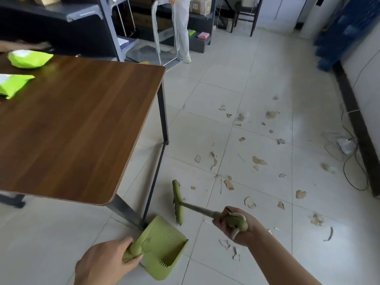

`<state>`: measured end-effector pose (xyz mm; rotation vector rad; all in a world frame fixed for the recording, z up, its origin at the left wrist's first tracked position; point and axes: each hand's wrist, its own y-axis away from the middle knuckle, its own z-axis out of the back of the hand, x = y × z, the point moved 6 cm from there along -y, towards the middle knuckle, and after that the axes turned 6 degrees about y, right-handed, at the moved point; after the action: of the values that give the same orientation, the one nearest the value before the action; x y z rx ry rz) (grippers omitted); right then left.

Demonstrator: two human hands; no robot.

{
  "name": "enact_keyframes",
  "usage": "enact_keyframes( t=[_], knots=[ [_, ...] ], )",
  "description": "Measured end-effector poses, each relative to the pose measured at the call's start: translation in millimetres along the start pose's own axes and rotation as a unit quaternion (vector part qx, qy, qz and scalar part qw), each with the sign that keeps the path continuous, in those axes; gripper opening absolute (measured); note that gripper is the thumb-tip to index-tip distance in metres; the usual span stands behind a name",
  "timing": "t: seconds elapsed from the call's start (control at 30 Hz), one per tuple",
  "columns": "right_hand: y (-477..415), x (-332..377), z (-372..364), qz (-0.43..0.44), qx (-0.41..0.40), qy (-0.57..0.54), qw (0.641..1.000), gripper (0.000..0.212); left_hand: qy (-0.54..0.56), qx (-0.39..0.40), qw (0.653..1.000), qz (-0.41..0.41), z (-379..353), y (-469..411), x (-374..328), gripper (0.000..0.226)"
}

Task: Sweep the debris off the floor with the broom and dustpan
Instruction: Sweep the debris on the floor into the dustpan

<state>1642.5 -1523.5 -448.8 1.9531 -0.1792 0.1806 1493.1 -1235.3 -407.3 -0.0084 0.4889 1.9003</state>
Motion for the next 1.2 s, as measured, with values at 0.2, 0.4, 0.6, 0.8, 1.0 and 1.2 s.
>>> enact_keyframes(
  t=[0.2, 0.4, 0.6, 0.8, 1.0, 1.2],
  knots=[
    [-33, 27, -16, -0.003, 0.024, -0.035, 0.999, 0.043, -0.025, 0.021, 0.999, 0.011, 0, -15, -13, 0.054],
    [-35, 44, -22, -0.013, 0.034, -0.037, 0.999, 0.021, -0.037, 0.015, 0.999, -0.003, 6, -32, -35, 0.049],
    [-37, 43, 0, -0.082, 0.038, 0.079, 0.993, 0.013, -0.042, 0.022, 0.999, -0.006, 11, -46, -47, 0.043],
    [-42, 43, 26, -0.089, -0.005, 0.107, 0.99, 0.028, -0.061, 0.025, 0.998, -0.01, 12, -51, -56, 0.039],
    [-37, 48, 46, -0.078, -0.03, 0.122, 0.989, 0.026, -0.064, 0.031, 0.997, -0.024, 15, -53, -63, 0.037],
    [-17, 58, 92, -0.058, -0.047, 0.135, 0.988, 0.019, -0.072, 0.037, 0.996, -0.046, 14, -57, -72, 0.036]
  ],
)
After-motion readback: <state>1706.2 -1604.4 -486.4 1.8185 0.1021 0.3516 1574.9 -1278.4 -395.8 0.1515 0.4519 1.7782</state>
